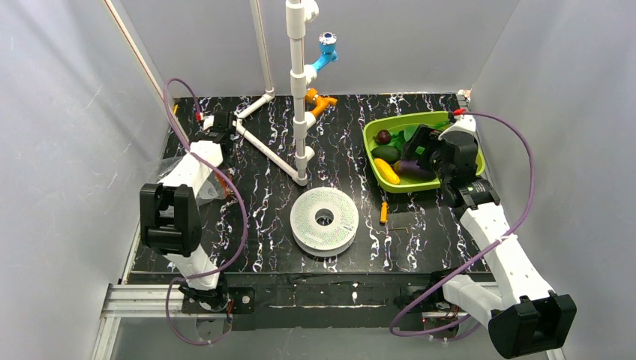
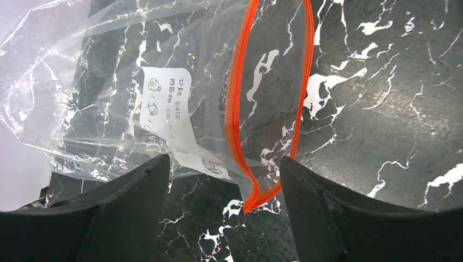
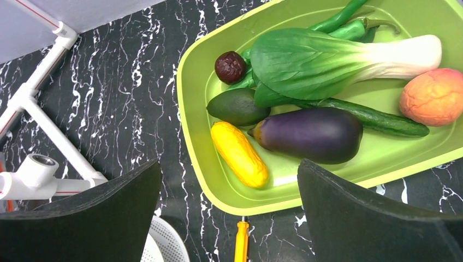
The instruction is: Place the food in the zip-top bag and seal the zipper
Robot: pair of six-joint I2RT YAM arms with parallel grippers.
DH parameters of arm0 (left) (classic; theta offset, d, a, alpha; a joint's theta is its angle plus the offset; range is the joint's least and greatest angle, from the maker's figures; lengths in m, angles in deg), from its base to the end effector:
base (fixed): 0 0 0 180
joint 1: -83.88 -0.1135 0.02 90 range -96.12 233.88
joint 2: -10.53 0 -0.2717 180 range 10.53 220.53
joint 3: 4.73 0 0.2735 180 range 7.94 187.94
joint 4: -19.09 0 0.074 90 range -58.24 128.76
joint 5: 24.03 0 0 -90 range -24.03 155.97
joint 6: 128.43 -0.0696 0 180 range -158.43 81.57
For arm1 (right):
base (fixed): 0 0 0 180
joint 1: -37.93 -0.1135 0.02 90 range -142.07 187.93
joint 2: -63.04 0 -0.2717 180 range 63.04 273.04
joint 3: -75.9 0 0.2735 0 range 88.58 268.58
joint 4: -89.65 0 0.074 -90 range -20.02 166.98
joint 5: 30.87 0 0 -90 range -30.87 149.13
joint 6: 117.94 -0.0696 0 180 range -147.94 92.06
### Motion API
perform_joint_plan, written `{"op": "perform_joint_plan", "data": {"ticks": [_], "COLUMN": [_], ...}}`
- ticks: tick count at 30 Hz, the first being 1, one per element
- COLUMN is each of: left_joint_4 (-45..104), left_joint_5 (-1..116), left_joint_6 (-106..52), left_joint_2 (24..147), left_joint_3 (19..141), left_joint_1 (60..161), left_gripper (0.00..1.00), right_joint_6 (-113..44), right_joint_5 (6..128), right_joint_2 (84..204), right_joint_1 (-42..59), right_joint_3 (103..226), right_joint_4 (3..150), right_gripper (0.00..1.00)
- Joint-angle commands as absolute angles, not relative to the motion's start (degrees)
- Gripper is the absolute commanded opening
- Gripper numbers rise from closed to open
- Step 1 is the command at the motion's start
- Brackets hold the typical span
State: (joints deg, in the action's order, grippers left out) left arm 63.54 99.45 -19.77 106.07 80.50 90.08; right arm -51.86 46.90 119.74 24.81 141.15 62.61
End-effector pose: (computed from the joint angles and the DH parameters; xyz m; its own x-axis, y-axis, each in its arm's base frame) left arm 0.3934 -0.0041 0.2271 -0.6969 -0.1927 -0.6908 -0.4743 0.8464 0.2423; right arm 0.2721 0.0483 0.3362 -0.2929 0.3386 -0.8942 0.1013 0.9409 0.3231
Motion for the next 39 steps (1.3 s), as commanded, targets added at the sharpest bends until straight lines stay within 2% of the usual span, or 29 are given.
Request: {"op": "perform_joint_plan", "data": {"ticks": [1, 10, 13, 17, 20, 26, 28, 30, 39], "left_joint_4": [65.84, 63.81, 63.12, 62.57, 61.96, 61.58, 61.46, 60.98, 60.83], "left_joint_5": [103.11, 103.86, 104.92, 104.8, 103.56, 100.81, 99.99, 99.07, 91.08], "left_joint_6": [-19.75, -21.84, -22.41, -22.18, -22.88, -24.94, -25.01, -25.52, -29.52], "left_joint_2": [106.73, 110.24, 111.53, 112.34, 112.71, 111.8, 110.83, 109.69, 104.26], "left_joint_3": [82.87, 83.54, 83.46, 83.19, 82.98, 82.66, 82.37, 81.86, 80.04], "left_joint_1": [90.13, 90.16, 89.83, 88.57, 88.11, 88.1, 88.1, 88.1, 88.1], "left_gripper": [0.71, 0.73, 0.69, 0.51, 0.45, 0.16, 0.14, 0.01, 0.0], "right_joint_6": [-52.06, -51.96, -51.89, -51.91, -51.91, -51.91, -51.89, -51.93, -52.11], "right_joint_5": [48.26, 49.51, 49.54, 49.75, 50.01, 50.07, 50.17, 50.33, 56.38], "right_joint_2": [118.61, 118.41, 118.32, 118.27, 118.32, 118.38, 118.55, 118.9, 121.33], "right_joint_1": [25.01, 25.01, 25.01, 25.01, 25.02, 24.97, 25.01, 25.01, 24.96], "right_joint_3": [140.53, 139.95, 139.94, 139.82, 139.82, 139.58, 139.55, 139.67, 140.57], "right_joint_4": [66.19, 66.32, 66.17, 66.1, 66.08, 66.0, 66.01, 65.89, 64.69], "right_gripper": [1.0, 1.0, 1.0, 1.0, 1.0, 1.0, 1.0, 1.0, 1.0]}}
